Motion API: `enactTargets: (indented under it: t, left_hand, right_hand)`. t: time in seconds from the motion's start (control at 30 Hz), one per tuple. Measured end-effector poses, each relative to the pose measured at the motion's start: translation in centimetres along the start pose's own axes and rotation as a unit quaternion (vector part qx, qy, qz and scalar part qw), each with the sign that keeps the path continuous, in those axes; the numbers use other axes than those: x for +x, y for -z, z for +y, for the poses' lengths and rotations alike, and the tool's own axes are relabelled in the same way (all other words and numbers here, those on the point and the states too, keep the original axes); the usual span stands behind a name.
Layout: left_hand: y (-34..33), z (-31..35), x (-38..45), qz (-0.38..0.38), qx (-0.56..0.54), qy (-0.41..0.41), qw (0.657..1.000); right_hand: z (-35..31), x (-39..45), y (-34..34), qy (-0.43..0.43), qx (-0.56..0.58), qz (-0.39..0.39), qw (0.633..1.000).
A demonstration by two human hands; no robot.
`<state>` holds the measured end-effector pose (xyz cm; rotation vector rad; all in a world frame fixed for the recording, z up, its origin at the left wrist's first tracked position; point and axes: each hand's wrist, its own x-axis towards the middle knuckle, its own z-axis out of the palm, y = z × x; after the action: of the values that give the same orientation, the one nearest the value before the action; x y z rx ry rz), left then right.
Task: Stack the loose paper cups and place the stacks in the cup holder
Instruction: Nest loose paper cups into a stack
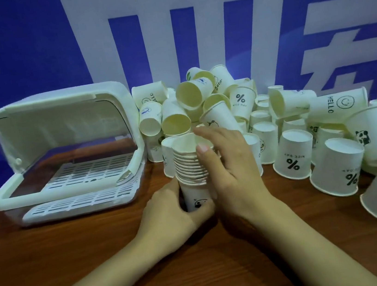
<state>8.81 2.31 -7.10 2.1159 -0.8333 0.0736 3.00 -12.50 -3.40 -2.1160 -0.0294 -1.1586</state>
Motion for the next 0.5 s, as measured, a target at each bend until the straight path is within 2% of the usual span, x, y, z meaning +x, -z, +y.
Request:
enactTargets:
  t: [0.13, 0.43, 0.5]
  left_hand:
    - [0.4, -0.7, 0.2, -0.020, -0.043, -0.006, 0.999]
    - [0.4, -0.8, -0.1, 0.018, -0.079, 0.027, 0.996]
    - [0.5, -0.8, 0.0, 0.024, -0.069, 0.032, 0.997]
  right_hand:
    - [-0.1, -0.5, -0.9, 0.017, 0.003, 0.012, 1.000]
    - [-0.4, -0.8, -1.5, 0.005, -0.002, 0.010, 1.000]
    - [-0.1, 0.4, -0.8, 0.013, -0.011, 0.043, 0.999]
